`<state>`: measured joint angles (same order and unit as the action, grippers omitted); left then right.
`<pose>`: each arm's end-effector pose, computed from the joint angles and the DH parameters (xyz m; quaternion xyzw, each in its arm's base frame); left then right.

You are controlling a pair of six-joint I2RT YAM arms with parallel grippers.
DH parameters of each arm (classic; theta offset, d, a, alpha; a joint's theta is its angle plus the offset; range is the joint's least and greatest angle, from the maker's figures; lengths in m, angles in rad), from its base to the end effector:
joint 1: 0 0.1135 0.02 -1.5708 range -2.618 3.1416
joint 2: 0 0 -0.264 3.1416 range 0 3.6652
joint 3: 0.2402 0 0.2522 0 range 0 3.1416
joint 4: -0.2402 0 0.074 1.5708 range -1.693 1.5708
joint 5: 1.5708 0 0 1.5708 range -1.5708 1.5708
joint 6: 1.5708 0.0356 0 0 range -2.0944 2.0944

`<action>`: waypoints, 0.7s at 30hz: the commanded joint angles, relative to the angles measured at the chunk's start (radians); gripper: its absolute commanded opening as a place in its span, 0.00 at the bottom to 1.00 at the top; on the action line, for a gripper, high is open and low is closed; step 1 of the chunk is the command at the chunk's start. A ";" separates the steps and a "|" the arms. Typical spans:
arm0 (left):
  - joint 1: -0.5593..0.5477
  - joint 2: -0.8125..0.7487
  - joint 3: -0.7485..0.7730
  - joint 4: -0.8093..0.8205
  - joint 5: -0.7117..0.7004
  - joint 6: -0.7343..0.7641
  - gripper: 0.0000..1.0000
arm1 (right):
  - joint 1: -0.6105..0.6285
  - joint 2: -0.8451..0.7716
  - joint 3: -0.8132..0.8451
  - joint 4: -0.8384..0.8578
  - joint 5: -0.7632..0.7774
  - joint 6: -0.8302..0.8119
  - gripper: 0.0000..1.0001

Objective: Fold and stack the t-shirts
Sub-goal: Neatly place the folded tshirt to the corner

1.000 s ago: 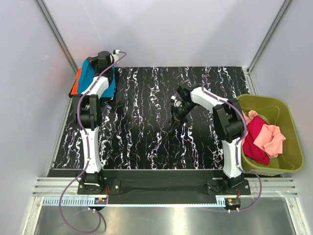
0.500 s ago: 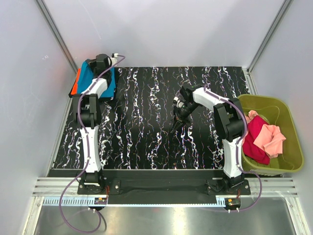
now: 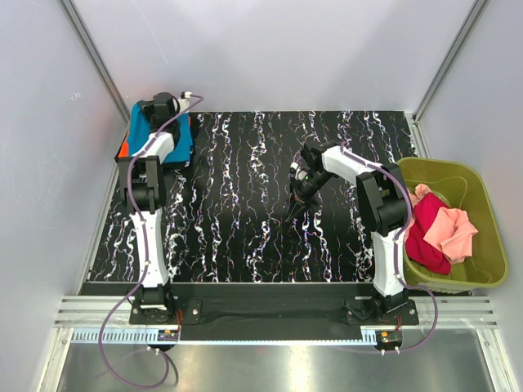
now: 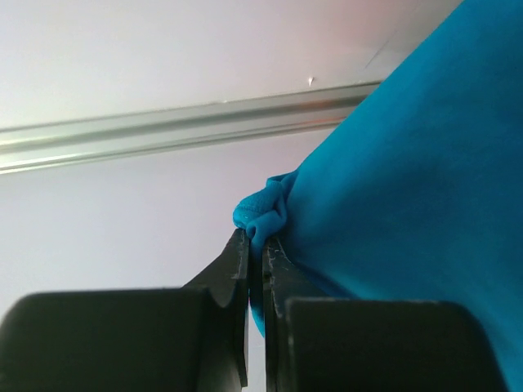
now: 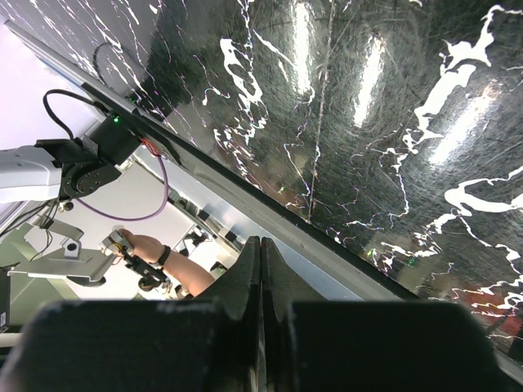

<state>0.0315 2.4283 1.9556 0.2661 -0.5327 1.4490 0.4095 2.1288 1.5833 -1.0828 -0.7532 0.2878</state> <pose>0.5666 0.0359 0.2067 0.3615 0.6765 0.5611 0.3112 0.3523 0.1794 0.1618 0.0460 -0.9285 -0.3364 0.1507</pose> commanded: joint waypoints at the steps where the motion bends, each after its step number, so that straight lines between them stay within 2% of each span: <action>1: 0.019 -0.028 0.055 0.102 0.028 0.027 0.00 | -0.005 0.014 0.021 -0.015 -0.029 0.004 0.01; 21: 0.031 -0.005 0.058 0.136 0.057 0.048 0.00 | -0.005 0.011 0.004 -0.022 -0.023 -0.002 0.01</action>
<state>0.0540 2.4283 1.9579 0.2951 -0.5037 1.4696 0.4080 2.1414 1.5833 -1.0897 -0.7536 0.2878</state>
